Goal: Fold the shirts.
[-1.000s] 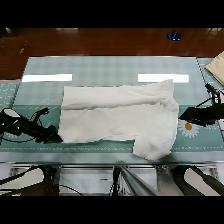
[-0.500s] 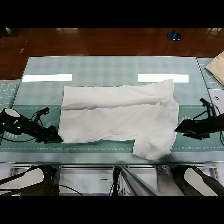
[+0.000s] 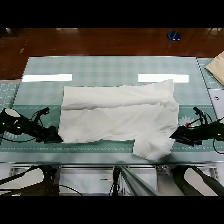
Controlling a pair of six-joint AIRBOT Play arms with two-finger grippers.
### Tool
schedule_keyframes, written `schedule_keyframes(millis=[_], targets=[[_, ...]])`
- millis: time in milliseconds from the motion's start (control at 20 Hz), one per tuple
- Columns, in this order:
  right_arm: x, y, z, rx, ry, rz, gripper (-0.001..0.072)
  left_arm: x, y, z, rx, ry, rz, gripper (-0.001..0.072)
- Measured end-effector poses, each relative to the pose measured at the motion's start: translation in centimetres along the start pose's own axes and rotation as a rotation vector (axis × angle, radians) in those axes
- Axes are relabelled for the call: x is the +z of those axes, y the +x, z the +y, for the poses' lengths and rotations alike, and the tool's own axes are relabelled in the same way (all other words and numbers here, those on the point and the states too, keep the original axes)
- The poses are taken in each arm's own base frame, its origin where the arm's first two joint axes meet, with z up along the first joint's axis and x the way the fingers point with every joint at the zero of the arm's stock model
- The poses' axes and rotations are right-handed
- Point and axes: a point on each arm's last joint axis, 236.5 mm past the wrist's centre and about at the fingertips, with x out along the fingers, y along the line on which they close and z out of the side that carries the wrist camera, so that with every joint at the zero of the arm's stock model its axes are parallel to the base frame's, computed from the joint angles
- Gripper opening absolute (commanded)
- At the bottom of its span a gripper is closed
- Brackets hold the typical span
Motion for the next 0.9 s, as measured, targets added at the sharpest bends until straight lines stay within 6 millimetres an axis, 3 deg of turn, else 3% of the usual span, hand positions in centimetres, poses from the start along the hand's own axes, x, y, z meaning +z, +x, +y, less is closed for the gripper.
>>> schedule_keyframes(millis=[50,150,350,500,750,900], targets=[[0.2,0.4,0.1,0.008,0.020,-0.015,0.0285,0.0,0.0,0.0,0.000,0.001,0.000,0.0027],[0.1,1.0,-0.1,0.014,0.054,-0.023,0.0014,0.0,0.0,0.0,0.000,0.007,0.000,0.0028],[0.8,1.1,0.5,0.041,0.065,-0.058,0.0016,0.3,-0.4,0.0,0.004,0.026,-0.007,0.0026],[3.7,-1.9,3.6,0.119,-0.035,-0.169,0.0016,2.8,-2.2,-0.1,0.036,0.091,-0.102,0.0025],[10.8,-10.0,7.4,0.138,-0.155,-0.470,0.0016,7.9,-8.9,-7.3,-0.111,0.216,-0.379,0.0025],[13.9,-12.0,9.8,0.154,-0.199,-0.562,0.0016,10.8,-12.2,-10.6,-0.166,0.260,-0.521,0.0026]])
